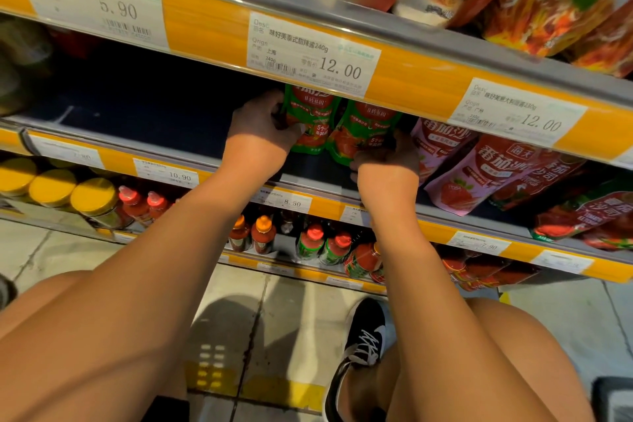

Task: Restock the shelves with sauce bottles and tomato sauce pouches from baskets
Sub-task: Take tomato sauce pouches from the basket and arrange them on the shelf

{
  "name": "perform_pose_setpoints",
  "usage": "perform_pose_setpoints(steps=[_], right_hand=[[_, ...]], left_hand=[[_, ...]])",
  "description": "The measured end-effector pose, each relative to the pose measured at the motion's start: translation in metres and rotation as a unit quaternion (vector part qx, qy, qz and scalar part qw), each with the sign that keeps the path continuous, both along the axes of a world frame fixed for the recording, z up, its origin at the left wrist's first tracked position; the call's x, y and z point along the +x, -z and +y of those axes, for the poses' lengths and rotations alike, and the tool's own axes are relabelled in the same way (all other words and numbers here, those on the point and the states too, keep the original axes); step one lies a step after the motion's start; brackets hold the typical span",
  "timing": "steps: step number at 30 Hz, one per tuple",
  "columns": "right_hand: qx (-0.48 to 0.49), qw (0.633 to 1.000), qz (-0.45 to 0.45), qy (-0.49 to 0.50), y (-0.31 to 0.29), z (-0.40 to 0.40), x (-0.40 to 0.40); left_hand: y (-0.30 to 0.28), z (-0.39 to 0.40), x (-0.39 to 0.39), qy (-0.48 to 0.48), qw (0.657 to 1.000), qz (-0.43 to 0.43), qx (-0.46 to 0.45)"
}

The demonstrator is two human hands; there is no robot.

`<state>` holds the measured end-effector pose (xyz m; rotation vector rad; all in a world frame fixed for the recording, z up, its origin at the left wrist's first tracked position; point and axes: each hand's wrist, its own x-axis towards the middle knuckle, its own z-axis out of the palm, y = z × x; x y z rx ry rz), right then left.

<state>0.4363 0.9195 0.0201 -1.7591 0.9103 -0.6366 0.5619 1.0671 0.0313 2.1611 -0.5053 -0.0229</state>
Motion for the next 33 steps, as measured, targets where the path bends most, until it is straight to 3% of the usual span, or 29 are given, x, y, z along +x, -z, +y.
perform_pose_setpoints(steps=[3, 11, 22, 33], right_hand=[[0.003, 1.000, 0.010, -0.008, 0.003, -0.002, 0.000], [0.014, 1.000, 0.022, -0.004, -0.037, 0.026, -0.031], [-0.060, 0.955, 0.080, -0.279, -0.049, 0.102, -0.037], [-0.157, 0.897, 0.065, -0.408, -0.078, 0.208, -0.042]], left_hand=[[-0.004, 0.006, 0.001, 0.015, 1.000, 0.015, 0.014], [-0.016, 0.037, -0.013, 0.006, 0.996, 0.071, -0.058], [-0.057, 0.139, -0.075, 0.097, 0.994, 0.031, 0.048], [-0.068, 0.327, -0.165, -0.112, 0.992, 0.010, 0.048]])
